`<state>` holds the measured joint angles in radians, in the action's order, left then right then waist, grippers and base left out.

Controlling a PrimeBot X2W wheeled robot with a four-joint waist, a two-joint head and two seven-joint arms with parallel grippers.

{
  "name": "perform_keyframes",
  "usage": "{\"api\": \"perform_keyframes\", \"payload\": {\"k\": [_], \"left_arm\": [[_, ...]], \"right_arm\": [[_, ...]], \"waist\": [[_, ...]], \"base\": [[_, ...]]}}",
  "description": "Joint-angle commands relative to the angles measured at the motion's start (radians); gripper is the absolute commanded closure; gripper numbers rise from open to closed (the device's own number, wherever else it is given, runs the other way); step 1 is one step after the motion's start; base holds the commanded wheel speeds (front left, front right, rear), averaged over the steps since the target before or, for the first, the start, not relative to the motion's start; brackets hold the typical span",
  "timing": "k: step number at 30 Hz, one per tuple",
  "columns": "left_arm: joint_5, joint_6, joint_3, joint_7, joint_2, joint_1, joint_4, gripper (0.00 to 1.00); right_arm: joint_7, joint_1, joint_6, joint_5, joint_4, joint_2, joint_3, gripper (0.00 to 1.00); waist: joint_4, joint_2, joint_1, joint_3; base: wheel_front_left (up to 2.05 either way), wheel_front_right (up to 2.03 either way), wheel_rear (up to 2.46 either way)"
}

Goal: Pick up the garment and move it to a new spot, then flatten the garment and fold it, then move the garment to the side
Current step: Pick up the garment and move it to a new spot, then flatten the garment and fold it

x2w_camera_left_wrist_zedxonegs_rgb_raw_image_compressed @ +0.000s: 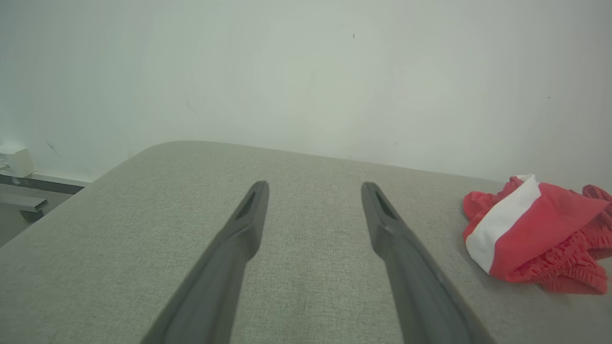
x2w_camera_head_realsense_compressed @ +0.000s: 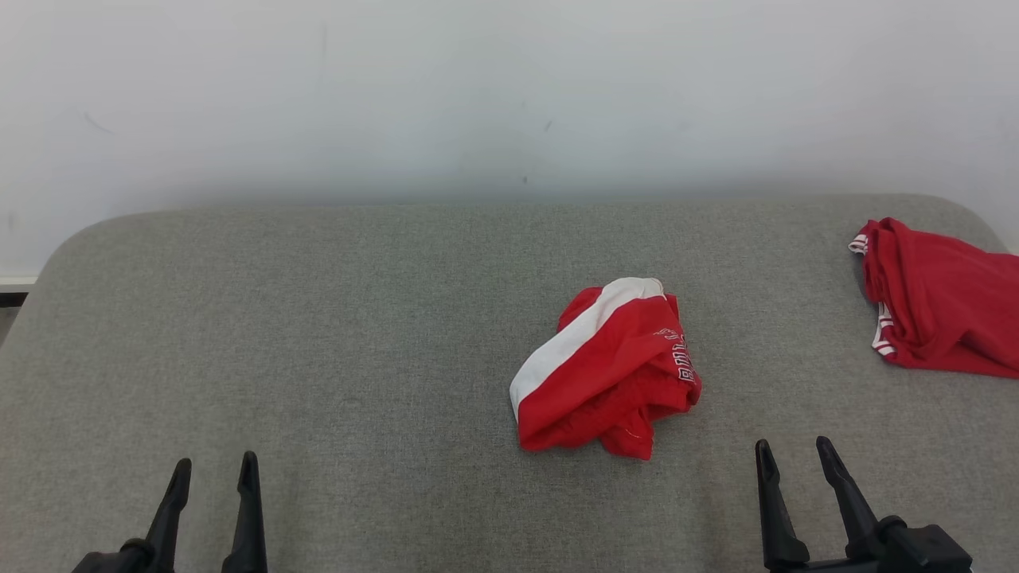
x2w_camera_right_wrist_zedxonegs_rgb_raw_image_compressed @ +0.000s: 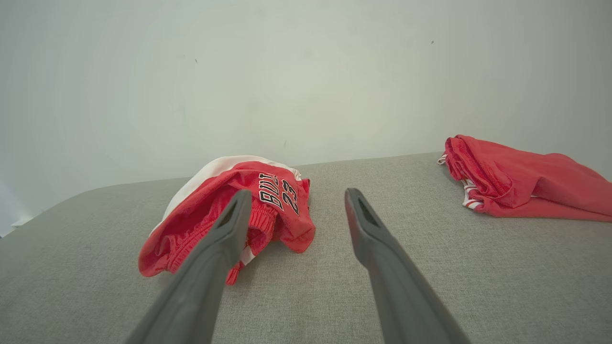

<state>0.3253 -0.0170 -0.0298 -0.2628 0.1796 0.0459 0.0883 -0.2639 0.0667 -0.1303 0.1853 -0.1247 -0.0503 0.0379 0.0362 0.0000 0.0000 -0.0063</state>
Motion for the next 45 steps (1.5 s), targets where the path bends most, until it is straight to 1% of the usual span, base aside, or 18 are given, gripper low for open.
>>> {"api": "perform_keyframes", "payload": {"k": [1, 10, 14, 24, 31, 33, 40, 45], "left_arm": [[-0.011, -0.004, 0.007, -0.002, -0.005, 0.011, 0.003, 0.00], [-0.057, -0.044, 0.057, -0.002, -0.052, 0.010, 0.023, 0.00], [-0.071, -0.061, 0.072, -0.002, -0.065, 0.001, 0.031, 0.00], [-0.097, -0.087, 0.087, -0.002, -0.090, -0.026, 0.050, 0.00], [-0.107, -0.105, 0.045, -0.002, -0.098, -0.080, 0.071, 0.00], [-0.107, -0.106, 0.019, -0.002, -0.100, -0.108, 0.085, 0.00], [-0.105, -0.111, -0.093, -0.002, -0.106, -0.201, 0.136, 0.00], [-0.084, -0.112, -0.177, -0.001, -0.091, -0.253, 0.180, 0.00]], "right_arm": [[0.000, 0.009, 0.000, 0.007, -0.002, 0.000, 0.001, 0.00], [0.000, 0.003, 0.000, 0.008, -0.017, 0.000, 0.012, 0.00], [0.000, 0.000, 0.000, 0.008, -0.021, 0.000, 0.014, 0.00], [0.000, -0.006, 0.000, 0.016, -0.022, 0.000, 0.018, 0.00], [0.000, -0.028, 0.000, 0.016, -0.020, 0.000, 0.028, 0.00], [0.000, -0.036, 0.000, 0.018, -0.020, 0.000, 0.030, 0.00], [0.000, -0.063, 0.000, 0.029, -0.018, 0.000, 0.040, 0.00], [0.000, -0.075, 0.000, 0.035, -0.011, 0.000, 0.044, 0.00]], "waist": [[0.001, 0.0000, 0.0000, 0.000], [0.001, 0.0000, 0.0000, 0.004], [-0.001, 0.0000, 0.0000, 0.005], [-0.015, 0.0000, 0.0000, 0.014], [-0.040, 0.0000, 0.0000, 0.042], [-0.053, 0.0000, 0.0000, 0.055], [-0.127, 0.0000, 0.0000, 0.107], [-0.188, 0.0000, 0.0000, 0.148]], "base": [[0.00, 0.00, 0.00], [0.00, 0.00, 0.00], [0.00, 0.00, 0.00], [0.00, 0.00, 0.00], [0.00, 0.00, 0.00], [0.00, 0.00, 0.00], [0.00, 0.00, 0.00], [0.00, 0.00, 0.00]]}}
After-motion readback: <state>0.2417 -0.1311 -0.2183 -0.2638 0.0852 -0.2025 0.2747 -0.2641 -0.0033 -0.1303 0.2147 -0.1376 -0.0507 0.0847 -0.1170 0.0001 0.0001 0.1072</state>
